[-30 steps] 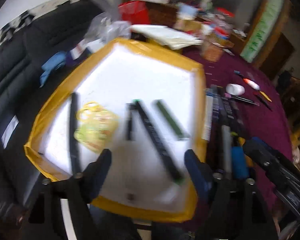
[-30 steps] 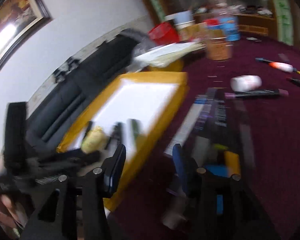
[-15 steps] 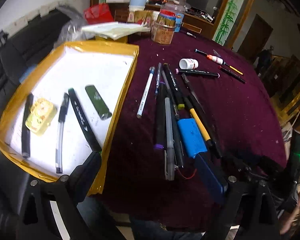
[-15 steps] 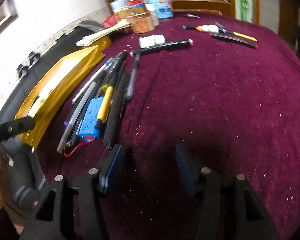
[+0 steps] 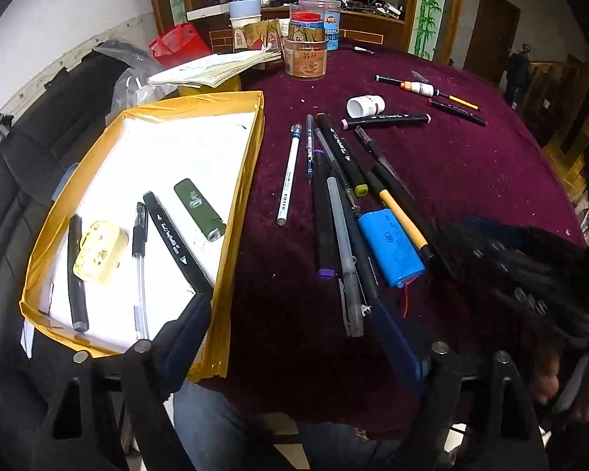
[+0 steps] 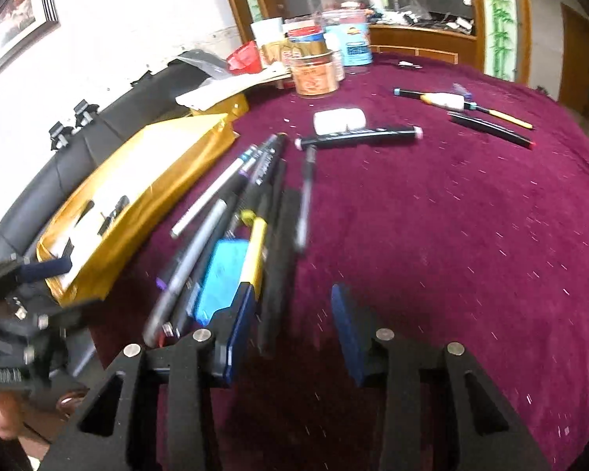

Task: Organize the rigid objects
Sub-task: 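Grasp a black marker with the right tool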

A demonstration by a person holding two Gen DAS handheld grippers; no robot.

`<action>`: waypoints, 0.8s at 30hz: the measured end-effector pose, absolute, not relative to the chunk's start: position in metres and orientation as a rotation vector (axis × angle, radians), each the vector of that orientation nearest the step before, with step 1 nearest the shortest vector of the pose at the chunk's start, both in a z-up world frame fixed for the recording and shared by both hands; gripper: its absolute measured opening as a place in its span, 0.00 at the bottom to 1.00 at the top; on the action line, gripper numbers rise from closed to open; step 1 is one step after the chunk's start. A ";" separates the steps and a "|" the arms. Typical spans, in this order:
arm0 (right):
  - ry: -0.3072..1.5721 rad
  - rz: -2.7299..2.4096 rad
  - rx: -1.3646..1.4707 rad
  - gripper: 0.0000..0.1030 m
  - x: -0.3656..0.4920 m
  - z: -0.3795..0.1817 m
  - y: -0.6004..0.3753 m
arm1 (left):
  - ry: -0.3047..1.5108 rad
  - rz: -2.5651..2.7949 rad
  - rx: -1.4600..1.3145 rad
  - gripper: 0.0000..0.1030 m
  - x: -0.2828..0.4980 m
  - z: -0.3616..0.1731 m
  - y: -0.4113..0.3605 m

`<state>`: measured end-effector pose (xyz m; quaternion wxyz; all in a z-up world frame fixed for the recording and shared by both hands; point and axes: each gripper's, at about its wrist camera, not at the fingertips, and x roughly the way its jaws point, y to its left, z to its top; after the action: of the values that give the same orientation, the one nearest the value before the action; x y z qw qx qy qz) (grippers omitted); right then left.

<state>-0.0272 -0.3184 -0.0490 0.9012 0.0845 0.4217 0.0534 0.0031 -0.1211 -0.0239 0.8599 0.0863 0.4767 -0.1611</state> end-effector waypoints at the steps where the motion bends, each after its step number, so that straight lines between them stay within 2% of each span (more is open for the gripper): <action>1: 0.880 0.123 0.180 0.30 -0.019 -0.049 -0.318 | 1.012 -0.342 0.170 0.83 0.004 -0.024 -0.120; 5: 0.928 0.155 0.186 0.09 0.001 -0.056 -0.312 | 0.999 -0.318 0.123 0.80 0.003 -0.021 -0.113; 7: 0.948 0.158 0.191 0.09 0.007 -0.061 -0.311 | 0.992 -0.330 0.125 0.74 0.003 -0.019 -0.114; 9: 0.953 0.153 0.178 0.09 0.009 -0.060 -0.308 | 0.992 -0.342 0.136 0.72 0.003 -0.019 -0.118; 11: 0.958 0.147 0.153 0.10 0.010 -0.060 -0.304 | 1.002 -0.374 0.149 0.62 0.004 -0.018 -0.125; 12: 0.961 0.144 0.129 0.11 0.010 -0.060 -0.301 | 1.012 -0.391 0.150 0.61 0.004 -0.019 -0.128; 19: 0.970 0.184 0.165 0.13 0.008 -0.061 -0.310 | 1.066 -0.457 0.137 0.60 0.015 -0.027 -0.140; 24: 0.980 0.191 0.168 0.18 0.020 -0.071 -0.306 | 1.105 -0.448 0.127 0.59 0.021 -0.035 -0.143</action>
<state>0.0205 -0.3064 -0.0709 0.8746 0.0803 0.4694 0.0913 0.0206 -0.1431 -0.0355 0.8255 0.0596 0.5201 -0.2110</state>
